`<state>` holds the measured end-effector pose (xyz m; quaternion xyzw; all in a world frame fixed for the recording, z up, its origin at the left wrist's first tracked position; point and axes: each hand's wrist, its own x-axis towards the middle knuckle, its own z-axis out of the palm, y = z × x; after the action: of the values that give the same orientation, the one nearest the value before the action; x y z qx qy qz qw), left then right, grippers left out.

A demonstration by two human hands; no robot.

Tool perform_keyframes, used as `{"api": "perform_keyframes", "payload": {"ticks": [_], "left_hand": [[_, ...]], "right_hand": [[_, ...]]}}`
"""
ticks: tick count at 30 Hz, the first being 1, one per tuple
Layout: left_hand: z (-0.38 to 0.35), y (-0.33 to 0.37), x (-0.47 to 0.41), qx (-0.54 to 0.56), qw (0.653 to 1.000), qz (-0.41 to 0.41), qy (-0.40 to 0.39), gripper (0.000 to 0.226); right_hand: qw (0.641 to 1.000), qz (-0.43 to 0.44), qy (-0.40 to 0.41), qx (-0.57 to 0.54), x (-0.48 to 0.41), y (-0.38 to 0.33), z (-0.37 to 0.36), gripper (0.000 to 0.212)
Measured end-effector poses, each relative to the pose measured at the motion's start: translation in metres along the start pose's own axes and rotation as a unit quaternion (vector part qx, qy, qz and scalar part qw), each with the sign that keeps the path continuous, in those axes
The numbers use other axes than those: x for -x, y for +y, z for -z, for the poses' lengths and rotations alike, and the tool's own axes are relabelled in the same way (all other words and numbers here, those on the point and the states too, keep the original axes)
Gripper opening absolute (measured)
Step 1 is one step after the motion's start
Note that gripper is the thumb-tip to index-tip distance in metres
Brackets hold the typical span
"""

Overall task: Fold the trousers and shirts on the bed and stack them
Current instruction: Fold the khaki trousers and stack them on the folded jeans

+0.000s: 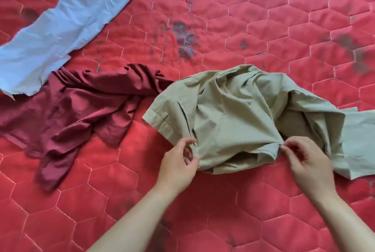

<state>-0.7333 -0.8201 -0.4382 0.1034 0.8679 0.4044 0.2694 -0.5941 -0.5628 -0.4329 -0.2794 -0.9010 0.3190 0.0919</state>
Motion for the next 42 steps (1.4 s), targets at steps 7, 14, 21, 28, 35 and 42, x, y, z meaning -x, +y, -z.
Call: {"api": "perform_keyframes", "payload": {"ticks": [7, 14, 21, 28, 35, 42], "left_hand": [[-0.029, 0.059, 0.053, 0.04, 0.999, 0.012, 0.008, 0.026], [-0.014, 0.13, 0.109, 0.019, 0.995, -0.093, 0.021, 0.012], [-0.073, 0.096, 0.096, -0.186, 0.969, -0.037, -0.157, 0.036], [-0.113, 0.022, 0.12, -0.219, 0.956, -0.043, -0.191, 0.037], [-0.146, -0.003, 0.151, -0.287, 0.958, -0.011, 0.003, 0.034], [-0.162, -0.023, 0.166, -0.24, 0.97, 0.001, 0.031, 0.028]], "right_hand": [[0.985, -0.065, 0.023, -0.16, 0.013, -0.001, 0.068, 0.034], [0.992, -0.028, 0.05, -0.11, 0.027, -0.015, 0.169, 0.005], [0.978, -0.09, -0.185, 0.045, 0.047, 0.034, 0.11, 0.019], [0.969, -0.163, -0.185, 0.024, 0.159, 0.108, 0.062, 0.034], [0.954, -0.096, -0.237, 0.159, 0.18, 0.143, 0.036, 0.057], [0.969, 0.0, -0.173, 0.176, 0.158, 0.168, 0.031, 0.018]]}}
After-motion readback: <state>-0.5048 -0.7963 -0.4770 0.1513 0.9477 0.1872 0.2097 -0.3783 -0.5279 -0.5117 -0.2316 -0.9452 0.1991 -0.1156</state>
